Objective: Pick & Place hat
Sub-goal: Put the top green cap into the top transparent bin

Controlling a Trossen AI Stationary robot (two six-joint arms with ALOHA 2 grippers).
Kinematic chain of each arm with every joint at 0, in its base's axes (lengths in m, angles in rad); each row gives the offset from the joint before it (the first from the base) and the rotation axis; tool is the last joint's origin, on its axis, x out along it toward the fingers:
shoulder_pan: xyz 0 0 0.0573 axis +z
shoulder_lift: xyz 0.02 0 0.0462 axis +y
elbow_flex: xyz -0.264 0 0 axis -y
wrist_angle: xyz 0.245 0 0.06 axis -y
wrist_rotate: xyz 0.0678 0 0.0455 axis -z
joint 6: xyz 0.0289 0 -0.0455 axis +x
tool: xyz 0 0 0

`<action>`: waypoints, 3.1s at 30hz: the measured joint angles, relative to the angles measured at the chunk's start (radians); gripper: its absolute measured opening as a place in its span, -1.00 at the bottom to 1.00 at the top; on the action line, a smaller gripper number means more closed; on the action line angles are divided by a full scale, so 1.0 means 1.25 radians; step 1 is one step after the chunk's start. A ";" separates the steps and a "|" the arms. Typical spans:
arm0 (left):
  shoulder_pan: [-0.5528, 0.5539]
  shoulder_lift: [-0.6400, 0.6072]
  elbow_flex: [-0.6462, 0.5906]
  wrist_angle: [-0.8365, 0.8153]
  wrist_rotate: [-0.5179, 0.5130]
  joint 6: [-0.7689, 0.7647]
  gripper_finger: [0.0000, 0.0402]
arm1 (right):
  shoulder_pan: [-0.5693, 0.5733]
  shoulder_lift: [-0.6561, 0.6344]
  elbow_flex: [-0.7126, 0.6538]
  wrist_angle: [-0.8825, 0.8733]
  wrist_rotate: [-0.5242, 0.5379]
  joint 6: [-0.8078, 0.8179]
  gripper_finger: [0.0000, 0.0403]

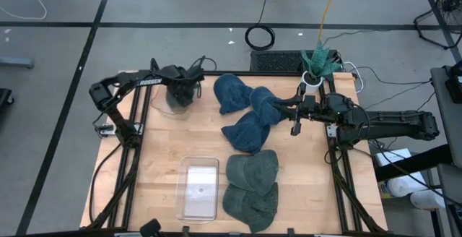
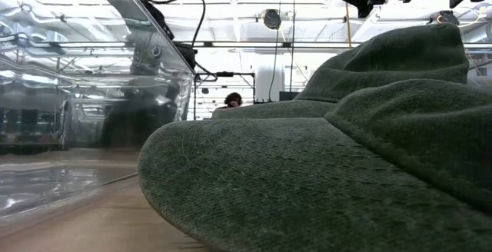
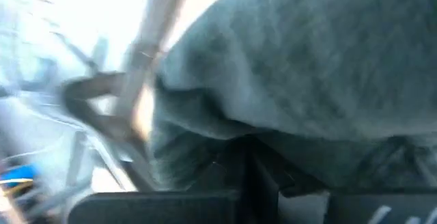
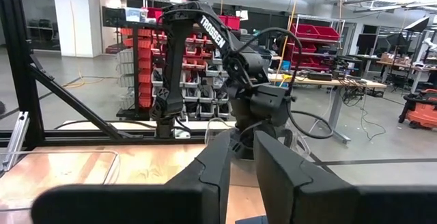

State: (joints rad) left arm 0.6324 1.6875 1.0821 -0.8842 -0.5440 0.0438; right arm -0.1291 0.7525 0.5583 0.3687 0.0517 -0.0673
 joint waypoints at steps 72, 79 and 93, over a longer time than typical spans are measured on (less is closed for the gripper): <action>-0.103 -0.295 -0.256 0.128 0.416 -0.402 -0.97 | 0.000 0.000 0.000 0.001 0.002 0.002 -0.73; -0.103 -0.244 -0.328 0.200 0.389 -0.459 -0.93 | 0.000 0.000 0.000 0.002 0.003 0.001 -0.73; -0.095 -0.267 -0.159 0.117 0.353 -0.371 -0.97 | -0.001 0.000 0.000 0.001 0.003 0.000 -0.73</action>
State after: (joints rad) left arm 0.5141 1.3533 0.8835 -0.7373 -0.1032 -0.4198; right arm -0.1299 0.7521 0.5583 0.3695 0.0559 -0.0673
